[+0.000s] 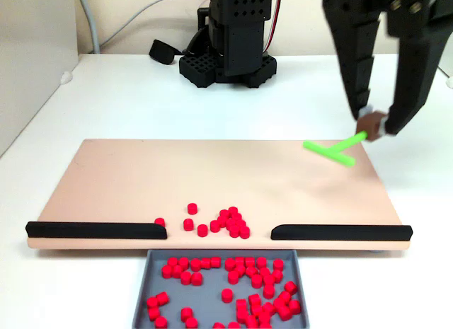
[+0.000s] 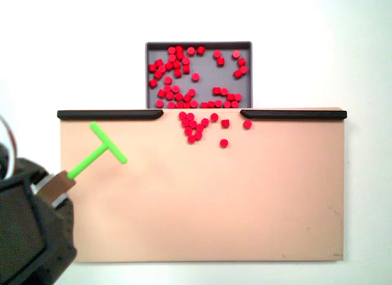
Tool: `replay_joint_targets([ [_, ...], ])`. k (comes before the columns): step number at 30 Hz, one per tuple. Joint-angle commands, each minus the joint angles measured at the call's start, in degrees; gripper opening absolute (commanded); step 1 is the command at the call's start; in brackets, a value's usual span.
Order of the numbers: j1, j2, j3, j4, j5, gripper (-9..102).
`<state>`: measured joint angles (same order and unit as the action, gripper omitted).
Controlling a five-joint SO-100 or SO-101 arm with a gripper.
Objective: Push granules from left to the grey container
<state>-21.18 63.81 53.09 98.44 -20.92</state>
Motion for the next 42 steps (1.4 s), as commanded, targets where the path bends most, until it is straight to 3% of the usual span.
replay_joint_targets([
  [1, -0.6, 5.7, 5.2, 0.2, -10.9, 0],
  [12, 5.5, 33.6, 31.0, 0.0, -38.1, 0],
  [24, 17.4, 39.5, 39.0, -0.9, -58.2, 0],
  [42, 22.1, 38.2, 38.2, -3.6, -65.9, 0],
])
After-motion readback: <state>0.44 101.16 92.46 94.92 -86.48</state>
